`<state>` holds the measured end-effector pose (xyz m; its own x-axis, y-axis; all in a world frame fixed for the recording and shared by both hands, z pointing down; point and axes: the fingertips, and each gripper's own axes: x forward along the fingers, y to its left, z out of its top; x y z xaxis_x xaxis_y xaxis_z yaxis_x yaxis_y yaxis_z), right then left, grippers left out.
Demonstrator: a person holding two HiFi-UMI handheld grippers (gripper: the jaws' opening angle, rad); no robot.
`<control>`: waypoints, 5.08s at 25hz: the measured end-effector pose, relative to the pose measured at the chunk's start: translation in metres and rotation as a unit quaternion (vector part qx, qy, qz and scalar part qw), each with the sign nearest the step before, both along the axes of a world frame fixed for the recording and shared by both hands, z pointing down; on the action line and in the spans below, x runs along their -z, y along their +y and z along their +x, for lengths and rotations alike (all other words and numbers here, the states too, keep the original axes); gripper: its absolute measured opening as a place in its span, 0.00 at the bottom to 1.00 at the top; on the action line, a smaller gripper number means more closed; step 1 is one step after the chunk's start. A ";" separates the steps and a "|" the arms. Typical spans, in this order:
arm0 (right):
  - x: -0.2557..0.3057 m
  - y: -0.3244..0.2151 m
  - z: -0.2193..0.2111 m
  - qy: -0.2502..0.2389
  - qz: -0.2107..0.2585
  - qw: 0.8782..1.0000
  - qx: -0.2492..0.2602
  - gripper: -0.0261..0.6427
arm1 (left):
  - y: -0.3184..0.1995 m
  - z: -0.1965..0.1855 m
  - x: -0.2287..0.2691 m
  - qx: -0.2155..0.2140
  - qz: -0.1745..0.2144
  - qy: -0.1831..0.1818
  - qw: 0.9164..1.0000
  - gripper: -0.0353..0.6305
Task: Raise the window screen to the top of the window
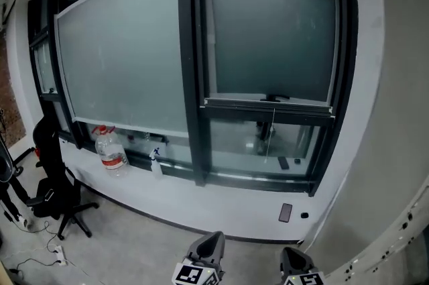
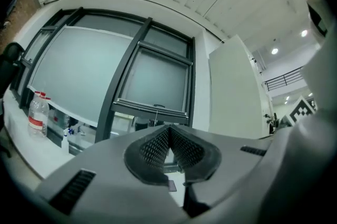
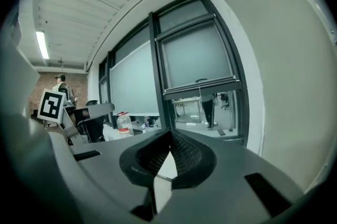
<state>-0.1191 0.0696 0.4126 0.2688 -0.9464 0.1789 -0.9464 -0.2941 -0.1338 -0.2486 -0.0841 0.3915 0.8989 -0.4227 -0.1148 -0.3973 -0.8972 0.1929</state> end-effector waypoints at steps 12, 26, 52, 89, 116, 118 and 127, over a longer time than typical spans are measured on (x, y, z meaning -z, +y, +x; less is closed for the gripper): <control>0.009 -0.136 0.187 0.028 0.001 1.000 -0.013 0.05 | -0.143 0.158 0.039 0.007 0.022 0.018 1.000 0.06; 0.046 -0.314 0.347 0.058 0.046 0.996 -0.041 0.05 | -0.317 0.344 0.039 -0.014 0.039 0.017 0.999 0.06; 0.099 -0.516 0.500 0.452 -0.219 0.859 0.097 0.15 | -0.464 0.527 0.076 -0.064 0.425 -0.328 0.841 0.12; 0.081 -0.531 0.508 0.477 -0.451 0.699 0.282 0.07 | -0.485 0.540 0.040 -0.176 0.426 -0.686 0.562 0.09; 0.344 -0.540 0.517 0.641 -0.363 0.659 0.152 0.07 | -0.497 0.544 0.315 -0.098 0.514 -0.522 0.674 0.08; 0.393 -0.541 0.519 0.672 -0.345 0.647 0.107 0.07 | -0.499 0.546 0.365 -0.058 0.544 -0.498 0.673 0.08; 0.557 -0.546 0.513 0.713 -0.299 0.634 0.007 0.07 | -0.498 0.544 0.530 0.018 0.581 -0.476 0.660 0.08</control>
<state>0.3943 -0.4763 -0.1444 0.5527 -0.8284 0.0910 0.0176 0.1207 0.9925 0.2954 -0.5817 -0.1390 0.7896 -0.5692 0.2292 0.1320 -0.2072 -0.9693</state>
